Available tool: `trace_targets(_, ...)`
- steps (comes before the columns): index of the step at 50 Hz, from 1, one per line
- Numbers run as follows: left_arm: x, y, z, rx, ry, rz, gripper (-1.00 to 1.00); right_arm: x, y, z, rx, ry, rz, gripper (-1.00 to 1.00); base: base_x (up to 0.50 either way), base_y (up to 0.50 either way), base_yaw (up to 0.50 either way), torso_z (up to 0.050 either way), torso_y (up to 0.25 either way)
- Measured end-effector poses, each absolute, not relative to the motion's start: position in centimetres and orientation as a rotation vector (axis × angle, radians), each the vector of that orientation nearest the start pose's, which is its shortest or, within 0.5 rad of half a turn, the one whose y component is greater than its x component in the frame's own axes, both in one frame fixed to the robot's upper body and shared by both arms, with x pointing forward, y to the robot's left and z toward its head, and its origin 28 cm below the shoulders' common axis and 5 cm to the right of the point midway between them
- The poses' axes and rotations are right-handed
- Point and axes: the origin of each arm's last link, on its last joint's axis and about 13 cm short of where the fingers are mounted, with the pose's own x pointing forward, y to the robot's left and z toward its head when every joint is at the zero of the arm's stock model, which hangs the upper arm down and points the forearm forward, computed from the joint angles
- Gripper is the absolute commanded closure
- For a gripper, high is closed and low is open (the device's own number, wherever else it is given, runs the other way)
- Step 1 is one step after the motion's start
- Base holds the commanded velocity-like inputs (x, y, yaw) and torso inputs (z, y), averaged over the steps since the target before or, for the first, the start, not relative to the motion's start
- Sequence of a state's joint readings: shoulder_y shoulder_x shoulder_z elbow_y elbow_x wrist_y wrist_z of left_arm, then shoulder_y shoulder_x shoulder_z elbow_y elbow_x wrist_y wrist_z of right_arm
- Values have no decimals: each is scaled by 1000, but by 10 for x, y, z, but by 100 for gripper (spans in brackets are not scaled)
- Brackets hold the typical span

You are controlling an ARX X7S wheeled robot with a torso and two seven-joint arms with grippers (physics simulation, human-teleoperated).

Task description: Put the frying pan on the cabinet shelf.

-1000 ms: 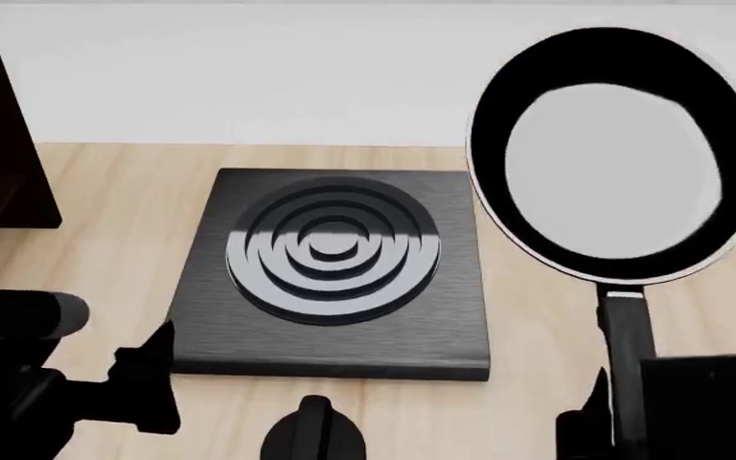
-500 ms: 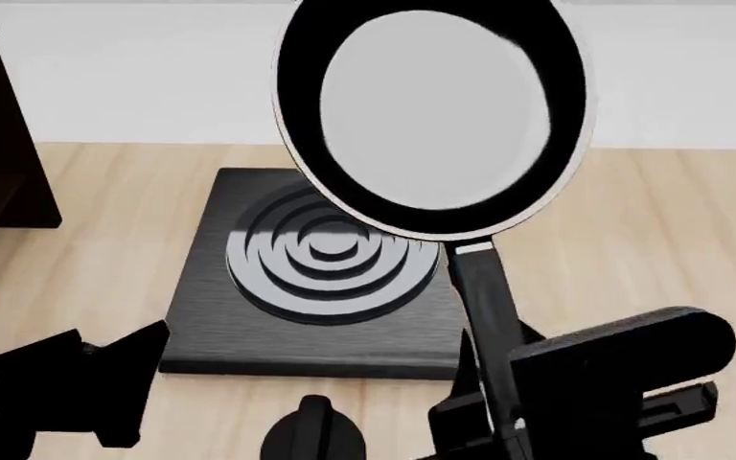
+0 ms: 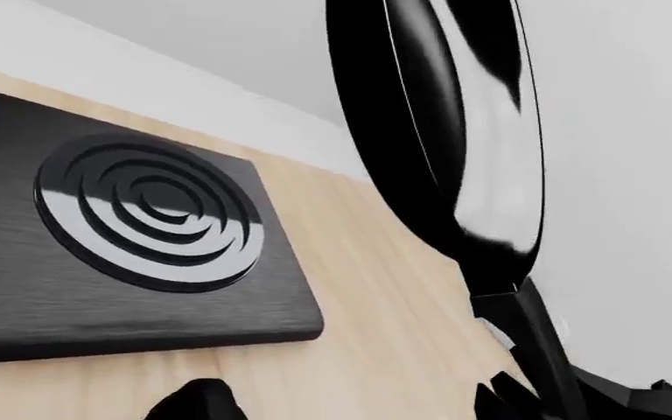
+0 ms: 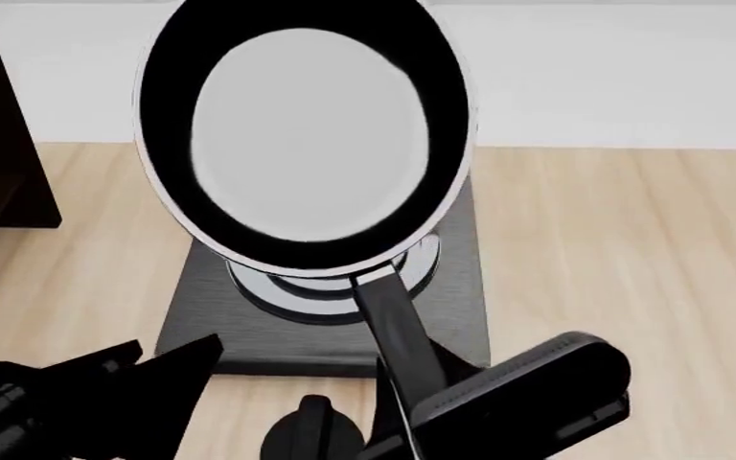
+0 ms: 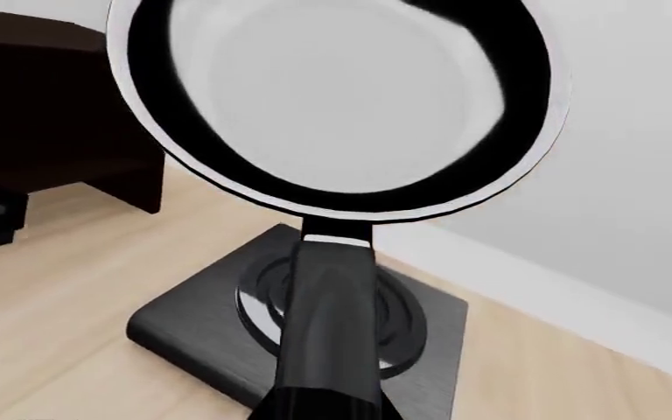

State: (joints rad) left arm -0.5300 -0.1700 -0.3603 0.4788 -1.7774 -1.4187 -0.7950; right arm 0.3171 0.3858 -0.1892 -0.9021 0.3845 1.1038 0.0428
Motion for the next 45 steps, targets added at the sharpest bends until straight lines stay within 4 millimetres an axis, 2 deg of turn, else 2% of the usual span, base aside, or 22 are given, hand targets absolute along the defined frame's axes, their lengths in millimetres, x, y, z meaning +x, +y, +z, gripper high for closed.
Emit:
trace_targets(13,190,185,209,-532,346,-644,-100,195,-100,165,-265,-19,427,100,0,0,0,1,2)
trace_targets(22,183,173,214,-569,354,-703,-100,196,-97,161,-263,-24,455,100,0,0,0,0,2)
trace_targets(45,184,170,221,-684,332,-681,-100,196,-96,155,-255,-21,488,100,0,0,0,0,1)
